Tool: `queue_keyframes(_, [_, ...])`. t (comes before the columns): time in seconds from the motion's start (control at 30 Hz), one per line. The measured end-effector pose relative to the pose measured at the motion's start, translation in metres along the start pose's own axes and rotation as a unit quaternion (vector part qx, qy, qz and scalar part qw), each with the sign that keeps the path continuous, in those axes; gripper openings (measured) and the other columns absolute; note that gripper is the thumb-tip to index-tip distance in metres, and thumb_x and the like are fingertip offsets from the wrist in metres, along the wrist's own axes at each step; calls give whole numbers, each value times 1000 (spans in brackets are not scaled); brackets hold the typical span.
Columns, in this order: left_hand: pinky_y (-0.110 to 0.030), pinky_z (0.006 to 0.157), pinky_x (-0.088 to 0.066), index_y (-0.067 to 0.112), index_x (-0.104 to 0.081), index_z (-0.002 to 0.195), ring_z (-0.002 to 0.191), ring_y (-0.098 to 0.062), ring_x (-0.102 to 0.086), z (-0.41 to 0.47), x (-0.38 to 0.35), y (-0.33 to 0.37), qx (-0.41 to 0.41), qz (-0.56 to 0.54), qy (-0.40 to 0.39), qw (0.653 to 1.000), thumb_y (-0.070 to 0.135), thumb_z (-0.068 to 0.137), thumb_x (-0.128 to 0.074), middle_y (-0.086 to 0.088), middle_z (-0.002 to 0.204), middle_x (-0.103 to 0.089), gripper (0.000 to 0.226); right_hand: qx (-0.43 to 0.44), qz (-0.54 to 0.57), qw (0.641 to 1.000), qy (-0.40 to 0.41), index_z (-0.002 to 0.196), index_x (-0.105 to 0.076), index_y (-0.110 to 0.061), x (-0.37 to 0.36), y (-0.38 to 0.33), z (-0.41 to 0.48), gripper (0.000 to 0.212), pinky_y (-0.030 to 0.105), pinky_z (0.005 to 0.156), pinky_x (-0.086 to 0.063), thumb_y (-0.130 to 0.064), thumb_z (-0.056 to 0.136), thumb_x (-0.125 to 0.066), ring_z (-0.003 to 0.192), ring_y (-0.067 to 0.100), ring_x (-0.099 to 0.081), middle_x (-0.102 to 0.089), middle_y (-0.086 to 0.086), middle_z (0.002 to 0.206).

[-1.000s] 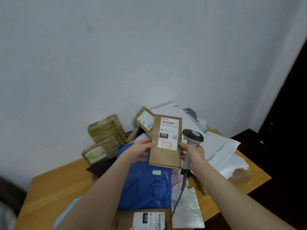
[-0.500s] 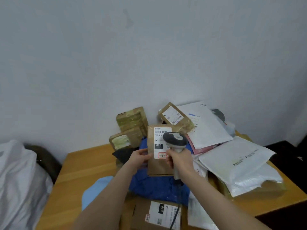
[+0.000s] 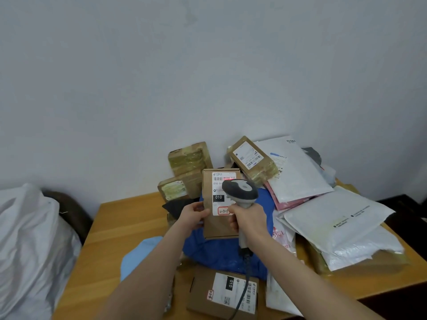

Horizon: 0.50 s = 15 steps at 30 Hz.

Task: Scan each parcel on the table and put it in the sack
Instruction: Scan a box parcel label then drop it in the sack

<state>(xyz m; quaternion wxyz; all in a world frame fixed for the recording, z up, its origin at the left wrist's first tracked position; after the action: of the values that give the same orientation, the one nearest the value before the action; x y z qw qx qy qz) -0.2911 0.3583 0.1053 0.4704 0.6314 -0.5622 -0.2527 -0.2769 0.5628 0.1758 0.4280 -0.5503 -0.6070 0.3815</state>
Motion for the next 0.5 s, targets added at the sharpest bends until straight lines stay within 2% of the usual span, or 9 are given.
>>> queue_keyframes(0.17, [-43, 89, -54, 11, -48, 137, 112, -29, -57, -4, 6, -3, -3, -3, 12, 1000, 10, 90, -64, -9, 121, -58, 49, 0, 6, 1000, -3, 77, -68, -4, -1, -2, -7, 8, 22, 43, -46, -10, 81, -65, 36, 7, -52, -58, -4, 43])
queue_keyframes(0.33, [-43, 90, -54, 11, -48, 137, 115, -35, -56, -14, 14, -5, -9, 0, 23, 1000, 11, 91, -63, -10, 119, -60, 49, 9, 10, 1000, -14, 79, -68, -3, -4, -2, -18, 8, 23, 48, -48, -9, 82, -65, 42, 10, -54, -60, -1, 49])
queue_keyframes(0.4, [-40, 84, -56, 10, -48, 137, 112, -34, -59, -21, 17, -6, -8, -10, 23, 1000, 11, 91, -63, -9, 114, -62, 48, 12, 23, 999, -27, 82, -68, -2, -8, -2, -22, 8, 26, 52, -49, -9, 83, -65, 46, 12, -55, -62, 2, 53])
queue_keyframes(0.5, [-27, 65, -54, 11, -49, 134, 92, -20, -62, -33, 29, -6, -15, -10, 33, 999, 14, 92, -62, -2, 103, -63, 44, 9, 58, 997, -50, 81, -67, -4, -19, -3, -25, 7, 32, 61, -52, -9, 84, -66, 52, 16, -58, -65, 3, 57])
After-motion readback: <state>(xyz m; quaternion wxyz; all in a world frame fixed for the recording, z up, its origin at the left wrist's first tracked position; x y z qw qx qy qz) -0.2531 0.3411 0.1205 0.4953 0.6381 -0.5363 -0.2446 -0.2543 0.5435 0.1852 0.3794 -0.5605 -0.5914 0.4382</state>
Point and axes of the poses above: each hand's wrist, its own z-axis towards the middle knuckle, its own x-axis out of the back of the hand, y = z × x, the point moved 9 cm from there along z, towards the middle knuckle
